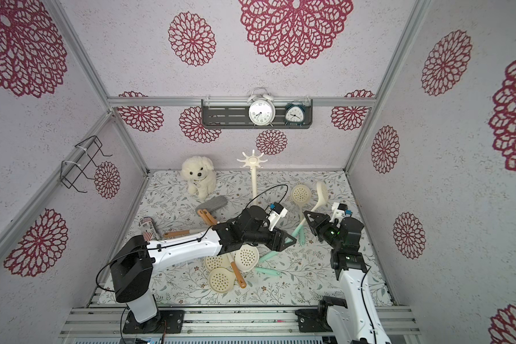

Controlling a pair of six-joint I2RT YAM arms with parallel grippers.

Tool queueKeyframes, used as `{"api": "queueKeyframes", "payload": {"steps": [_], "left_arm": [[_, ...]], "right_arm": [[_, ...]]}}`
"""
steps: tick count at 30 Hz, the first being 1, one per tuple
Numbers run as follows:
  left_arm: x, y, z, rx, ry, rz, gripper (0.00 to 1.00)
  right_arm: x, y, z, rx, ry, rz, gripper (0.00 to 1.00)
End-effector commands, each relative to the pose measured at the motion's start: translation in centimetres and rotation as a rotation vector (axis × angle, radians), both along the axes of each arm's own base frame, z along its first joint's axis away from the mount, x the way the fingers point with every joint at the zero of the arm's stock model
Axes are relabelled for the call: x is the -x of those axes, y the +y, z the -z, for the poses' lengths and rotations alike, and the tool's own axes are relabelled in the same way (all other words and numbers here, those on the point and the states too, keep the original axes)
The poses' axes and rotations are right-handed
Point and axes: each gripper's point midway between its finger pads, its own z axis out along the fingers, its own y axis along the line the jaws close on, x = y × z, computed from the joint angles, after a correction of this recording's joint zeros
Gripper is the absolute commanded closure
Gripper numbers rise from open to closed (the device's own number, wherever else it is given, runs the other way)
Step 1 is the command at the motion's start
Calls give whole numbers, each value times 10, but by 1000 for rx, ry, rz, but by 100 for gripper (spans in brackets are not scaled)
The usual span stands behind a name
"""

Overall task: Hang the skimmer on the kitchen utensil rack
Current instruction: Pick up the skimmer from the center of the board.

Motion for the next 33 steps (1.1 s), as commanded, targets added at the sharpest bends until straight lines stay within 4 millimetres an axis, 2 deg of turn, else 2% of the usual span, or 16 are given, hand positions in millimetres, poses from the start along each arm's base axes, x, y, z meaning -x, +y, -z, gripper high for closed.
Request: {"api": "queueKeyframes", "payload": {"steps": [1, 4, 7, 9, 13, 15, 19, 20, 21, 24, 29, 33], "left_arm": [[2, -8, 0, 1, -2, 24, 49], [3, -10, 0, 4, 3, 34, 54], [3, -10, 3, -6, 7, 36, 64], [4, -8, 4, -13, 6, 35, 74], [1, 0, -2, -36, -22, 17, 100], [-2, 6, -6, -52, -38, -2, 100], [-10, 29, -16, -56, -34, -55, 100], [-13, 37, -18, -58, -27, -77, 100], [-15, 44, -19, -65, -24, -93, 100], [-20, 68, -23, -98, -18, -144, 100], [-21, 100, -33, -92, 39, -182, 100], [-13, 117, -42, -100, 55, -169, 100]], "right_arm": [[4, 5, -28, -37, -96, -14, 100], [4, 4, -30, -46, -96, -7, 100], [5, 5, -31, -53, -98, -10, 100], [4, 6, -31, -52, -102, -10, 100], [4, 4, -26, -10, -107, -6, 99], [4, 3, -24, 25, -120, -6, 86], [7, -1, -37, 152, -231, 9, 26], [8, -6, -40, 195, -255, 35, 16], [8, -11, -42, 235, -271, 62, 10], [12, -27, -47, 359, -320, 152, 1], [17, -37, -50, 521, -448, 206, 1], [11, -25, -56, 655, -534, 117, 1]]}}
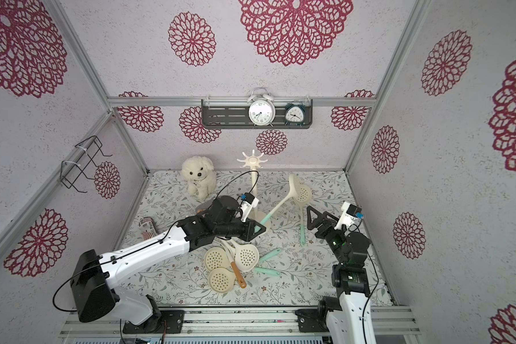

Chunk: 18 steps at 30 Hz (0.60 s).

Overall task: Hang the skimmer on the kitchen utensil rack
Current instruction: Pick up the skimmer from the center of the board.

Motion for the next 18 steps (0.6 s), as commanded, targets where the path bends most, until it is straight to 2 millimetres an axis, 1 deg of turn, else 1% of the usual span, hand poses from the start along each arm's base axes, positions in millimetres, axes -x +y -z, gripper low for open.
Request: {"api": "queueKeyframes", "payload": {"steps": [1, 3, 6, 8, 11, 13, 15, 18], "left_arm": [[11, 16, -5, -11, 29, 21, 100], [16, 21, -7, -15, 43, 29, 100], [23, 29, -7, -20, 72, 45, 100], [27, 32, -9, -5, 91, 57, 100], [32, 35, -18, 40, 117, 75, 100], [34, 40, -23, 47, 128, 85, 100], [34, 45, -26, 43, 140, 92, 100], [33, 52, -26, 37, 168, 100, 100]], "right_arm": [[-7, 6, -16, 211, -114, -34, 1], [-7, 18, -21, 301, -156, -61, 1], [-2, 48, -32, 479, -253, -106, 4], [0, 68, -31, 605, -285, -147, 5], [3, 92, -23, 787, -328, -213, 5], [2, 98, -22, 879, -361, -215, 9], [3, 102, -24, 940, -432, -208, 14], [16, 109, -33, 1028, -652, -180, 21]]}}
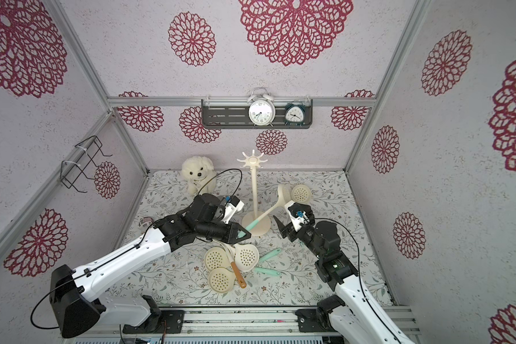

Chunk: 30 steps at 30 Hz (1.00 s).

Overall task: Hang the skimmer on the kitchen utensil rack
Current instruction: Pick up the skimmer from the center of the board.

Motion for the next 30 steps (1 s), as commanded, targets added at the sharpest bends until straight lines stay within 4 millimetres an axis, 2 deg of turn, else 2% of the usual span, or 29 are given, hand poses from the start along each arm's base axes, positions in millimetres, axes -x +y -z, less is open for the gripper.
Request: {"api": "queueKeyframes", "payload": {"steps": [1, 2, 5, 7, 16, 19, 24, 30], "left_arm": [[5, 7, -20, 39, 0, 44, 100], [5, 9, -20, 36, 5, 45, 100], [6, 13, -22, 28, 12, 53, 100], [7, 13, -24, 33, 12, 58, 100], [9, 10, -28, 52, 27, 70, 100], [10, 10, -28, 56, 32, 70, 100], [11, 9, -28, 58, 35, 72, 100], [12, 9, -28, 63, 36, 80, 100]], "right_arm": [[12, 0, -25, 155, -347, -13, 22], [15, 3, -26, 186, -394, -27, 23], [11, 14, -16, 305, -371, -81, 24], [12, 21, -12, 373, -416, -100, 24], [6, 57, -2, 521, -486, -144, 25], [-1, 62, 0, 545, -505, -126, 30], [-8, 63, -2, 552, -529, -94, 51], [-13, 63, 8, 595, -522, -85, 60]]}}
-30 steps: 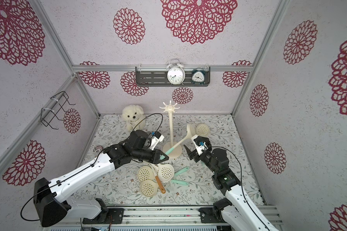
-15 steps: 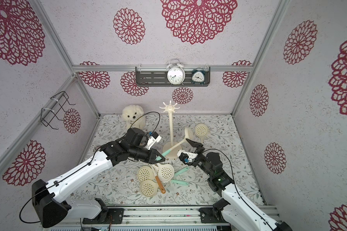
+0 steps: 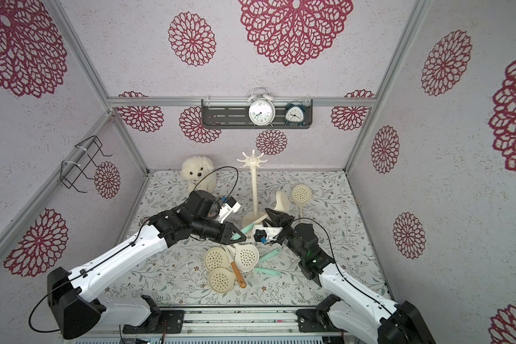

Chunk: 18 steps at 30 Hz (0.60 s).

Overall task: Hang the skimmer on the kitchen utensil rack
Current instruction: Pick up the skimmer from the center of the board.

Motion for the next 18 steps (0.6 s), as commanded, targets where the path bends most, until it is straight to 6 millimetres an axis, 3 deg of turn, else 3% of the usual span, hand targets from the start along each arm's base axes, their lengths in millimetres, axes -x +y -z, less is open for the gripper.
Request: {"api": "queueKeyframes", "payload": {"steps": [1, 7, 11, 12, 14, 16, 18], "left_arm": [[-1, -3, -23, 57, -54, 15, 100], [-3, -2, -29, 67, -74, 11, 100], [-5, 0, -44, 88, -134, 0, 100], [-6, 1, -49, 94, -151, -3, 96], [-7, 2, -57, 108, -184, -5, 73], [-9, 6, -68, 114, -235, -20, 43], [-13, 15, -79, 99, -304, -53, 24]], "right_arm": [[-4, -1, -23, -22, -76, 25, 64], [0, -1, -19, -20, -57, 12, 99], [7, 0, -15, -46, -20, -3, 100], [8, 0, -15, -62, -2, -4, 100], [11, -1, -16, -122, 51, 0, 100], [10, -7, -23, -260, 133, 45, 100], [6, -15, -28, -399, 237, 101, 100]]}}
